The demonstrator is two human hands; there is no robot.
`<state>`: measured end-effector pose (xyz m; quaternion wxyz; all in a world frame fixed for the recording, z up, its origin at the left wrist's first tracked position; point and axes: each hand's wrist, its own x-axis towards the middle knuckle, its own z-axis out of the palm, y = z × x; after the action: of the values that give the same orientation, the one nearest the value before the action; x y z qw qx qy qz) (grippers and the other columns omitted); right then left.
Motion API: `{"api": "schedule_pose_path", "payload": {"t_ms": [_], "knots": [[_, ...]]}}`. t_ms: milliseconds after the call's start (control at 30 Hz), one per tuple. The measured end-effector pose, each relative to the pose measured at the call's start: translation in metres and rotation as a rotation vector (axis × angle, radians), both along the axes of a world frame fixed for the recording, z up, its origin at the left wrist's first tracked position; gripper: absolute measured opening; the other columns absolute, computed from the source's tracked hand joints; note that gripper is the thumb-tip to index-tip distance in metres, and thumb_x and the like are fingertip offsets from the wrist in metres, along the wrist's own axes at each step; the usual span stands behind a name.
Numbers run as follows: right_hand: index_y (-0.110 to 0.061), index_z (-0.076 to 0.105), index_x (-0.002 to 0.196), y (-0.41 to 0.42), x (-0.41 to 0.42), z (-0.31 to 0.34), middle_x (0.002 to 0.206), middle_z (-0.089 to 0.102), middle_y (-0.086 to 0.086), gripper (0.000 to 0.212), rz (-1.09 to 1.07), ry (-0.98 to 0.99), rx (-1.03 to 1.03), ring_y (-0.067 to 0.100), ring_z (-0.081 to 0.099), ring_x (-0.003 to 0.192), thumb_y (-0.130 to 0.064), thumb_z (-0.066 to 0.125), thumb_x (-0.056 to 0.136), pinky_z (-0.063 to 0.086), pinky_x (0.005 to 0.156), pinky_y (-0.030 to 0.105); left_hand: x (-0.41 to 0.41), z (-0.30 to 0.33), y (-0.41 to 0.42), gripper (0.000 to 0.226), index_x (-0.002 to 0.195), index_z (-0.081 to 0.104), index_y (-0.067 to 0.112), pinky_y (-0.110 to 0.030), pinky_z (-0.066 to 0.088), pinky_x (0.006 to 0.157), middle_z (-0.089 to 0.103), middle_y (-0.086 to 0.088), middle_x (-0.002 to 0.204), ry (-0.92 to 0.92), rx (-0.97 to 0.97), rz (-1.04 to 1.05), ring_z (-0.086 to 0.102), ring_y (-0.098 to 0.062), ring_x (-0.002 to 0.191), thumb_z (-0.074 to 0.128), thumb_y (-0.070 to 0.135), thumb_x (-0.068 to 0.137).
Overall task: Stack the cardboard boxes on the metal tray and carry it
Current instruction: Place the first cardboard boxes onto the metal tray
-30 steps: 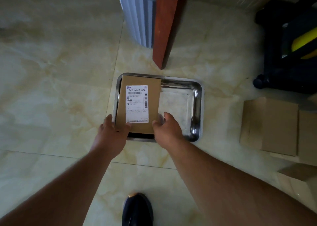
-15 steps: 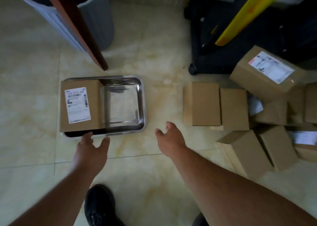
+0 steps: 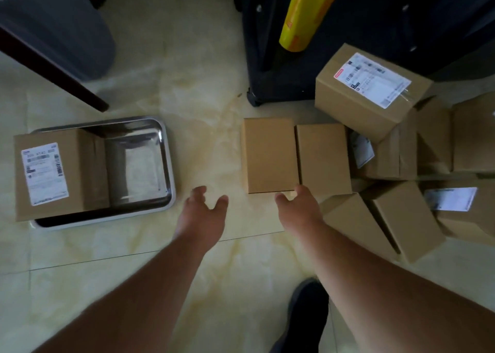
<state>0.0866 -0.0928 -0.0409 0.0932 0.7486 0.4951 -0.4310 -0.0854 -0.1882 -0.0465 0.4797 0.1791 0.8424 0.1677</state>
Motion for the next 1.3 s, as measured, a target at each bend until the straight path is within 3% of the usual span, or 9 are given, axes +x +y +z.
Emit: {"api": "schedule_pose_path", "payload": {"t_ms": [267,367,567,667,767,933,1033,1133,1300], "knots": [[-0.011,0.045,0.151,0.035,0.026,-0.041,0.151,0.053,0.009,0.059,-0.032,0.040,0.017,0.033,0.059,0.129,-0.036,0.057,0.099,0.047,0.099,0.032,0.052,-0.039,0.054,0.073,0.162,0.029,0.027,-0.041,0.043,0.114,0.044,-0.004,0.161,-0.032,-0.036,-0.091,0.048,-0.028,0.143,0.058,0.048,0.098],[-0.009,0.047,0.149,0.038,0.029,-0.054,0.151,0.054,0.011,0.057,-0.046,0.058,0.021,0.031,0.058,0.131,-0.033,0.059,0.099,0.044,0.095,0.028,0.063,-0.048,0.065,0.072,0.163,0.027,0.022,-0.035,0.041,0.106,0.043,-0.005,0.161,-0.029,-0.048,-0.105,0.048,-0.029,0.142,0.056,0.042,0.100],[-0.006,0.061,0.131,0.039,0.030,-0.070,0.131,0.065,0.014,0.044,-0.009,0.040,-0.001,0.033,0.065,0.113,-0.032,0.057,0.096,0.044,0.081,0.026,0.072,-0.064,0.064,0.038,0.138,0.052,0.023,-0.032,0.046,0.081,0.064,-0.002,0.130,-0.001,-0.013,-0.129,0.061,-0.025,0.102,0.055,0.032,0.101],[-0.008,0.060,0.135,0.038,0.028,-0.070,0.132,0.062,0.015,0.050,0.075,0.001,0.011,0.035,0.064,0.114,-0.038,0.055,0.096,0.054,0.093,0.035,0.071,-0.065,0.062,0.039,0.139,0.053,0.026,-0.037,0.055,0.088,0.064,0.000,0.130,0.023,0.017,-0.123,0.064,-0.026,0.106,0.055,0.030,0.100],[-0.011,0.060,0.135,0.036,0.024,-0.065,0.129,0.061,0.013,0.050,0.109,-0.016,0.062,0.034,0.065,0.111,-0.040,0.057,0.095,0.056,0.095,0.039,0.067,-0.060,0.061,0.049,0.147,0.050,0.030,-0.043,0.057,0.095,0.063,0.000,0.134,0.021,0.050,-0.077,0.066,-0.026,0.110,0.058,0.031,0.098],[-0.011,0.051,0.136,0.030,0.013,-0.046,0.129,0.059,0.012,0.047,0.061,0.010,0.101,0.032,0.063,0.108,-0.033,0.065,0.096,0.047,0.082,0.030,0.051,-0.047,0.056,0.049,0.148,0.049,0.025,-0.034,0.054,0.087,0.065,0.002,0.126,0.012,0.089,-0.011,0.064,-0.020,0.099,0.059,0.030,0.100],[-0.012,0.050,0.126,0.024,0.001,-0.031,0.111,0.064,0.005,0.034,-0.008,0.069,0.113,0.027,0.063,0.093,-0.025,0.064,0.097,0.041,0.074,0.028,0.040,-0.035,0.050,0.043,0.143,0.052,0.023,-0.029,0.049,0.080,0.064,0.006,0.109,0.003,0.117,0.013,0.062,-0.018,0.093,0.059,0.029,0.101],[-0.012,0.051,0.122,0.019,-0.013,-0.019,0.100,0.061,-0.001,0.031,0.003,0.079,0.126,0.031,0.067,0.101,-0.024,0.064,0.097,0.042,0.075,0.029,0.027,-0.026,0.044,0.037,0.138,0.054,0.025,-0.031,0.052,0.081,0.066,0.008,0.109,0.016,0.129,0.049,0.064,-0.017,0.094,0.060,0.028,0.101],[-0.012,0.049,0.122,0.009,-0.035,-0.002,0.101,0.057,0.000,0.030,0.035,0.092,0.124,0.028,0.060,0.097,-0.024,0.064,0.099,0.036,0.076,0.026,0.007,-0.011,0.031,0.032,0.133,0.056,0.027,-0.033,0.056,0.080,0.071,0.005,0.108,0.053,0.140,0.075,0.067,-0.021,0.095,0.057,0.023,0.101]]}}
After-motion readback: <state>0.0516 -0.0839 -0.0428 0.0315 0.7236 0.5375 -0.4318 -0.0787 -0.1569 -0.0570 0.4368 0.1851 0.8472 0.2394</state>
